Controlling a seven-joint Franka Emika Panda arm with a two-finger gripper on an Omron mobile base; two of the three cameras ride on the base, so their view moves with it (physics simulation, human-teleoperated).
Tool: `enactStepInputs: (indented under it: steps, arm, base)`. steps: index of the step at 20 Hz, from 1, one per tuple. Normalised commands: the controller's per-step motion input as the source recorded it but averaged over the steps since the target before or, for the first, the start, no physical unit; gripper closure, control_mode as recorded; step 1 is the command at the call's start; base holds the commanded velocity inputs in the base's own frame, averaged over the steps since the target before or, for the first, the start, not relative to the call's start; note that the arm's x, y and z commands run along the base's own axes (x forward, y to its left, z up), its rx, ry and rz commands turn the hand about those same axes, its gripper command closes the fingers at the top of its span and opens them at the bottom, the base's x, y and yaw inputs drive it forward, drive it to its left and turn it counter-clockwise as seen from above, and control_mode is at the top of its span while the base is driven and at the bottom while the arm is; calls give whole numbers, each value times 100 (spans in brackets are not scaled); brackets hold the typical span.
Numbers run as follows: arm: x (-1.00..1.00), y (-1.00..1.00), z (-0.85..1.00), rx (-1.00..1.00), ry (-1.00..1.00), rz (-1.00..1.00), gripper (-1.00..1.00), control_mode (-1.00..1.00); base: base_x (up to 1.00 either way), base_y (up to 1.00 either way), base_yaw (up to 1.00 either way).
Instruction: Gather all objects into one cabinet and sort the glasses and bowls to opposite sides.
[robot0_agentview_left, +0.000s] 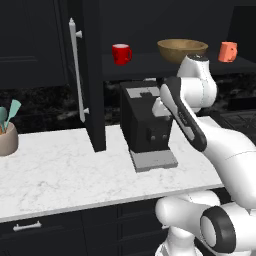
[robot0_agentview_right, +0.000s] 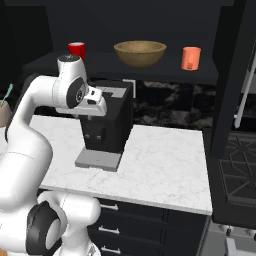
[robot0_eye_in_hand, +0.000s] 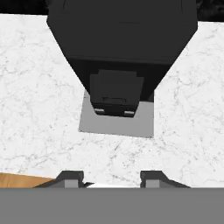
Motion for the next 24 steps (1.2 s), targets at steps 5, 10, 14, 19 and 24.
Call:
enactStepInputs:
  steps: [5,10,14,19,24]
  arm:
    - [-63,-10,0,0,-2,-6,-100,-100]
    - [-100,-20,0,0,-13,-13,-100,-100]
    - [-100,-10,18,0,-8,-5,-100,-100]
    - [-96,-1,38,0,-9,-1,-100,-100]
    - [-51,0,55,0,2,0,-100,-100]
  base:
    - [0,0,0]
    - [0,0,0]
    - [0,0,0]
    - [0,0,0]
    - [0,0,0]
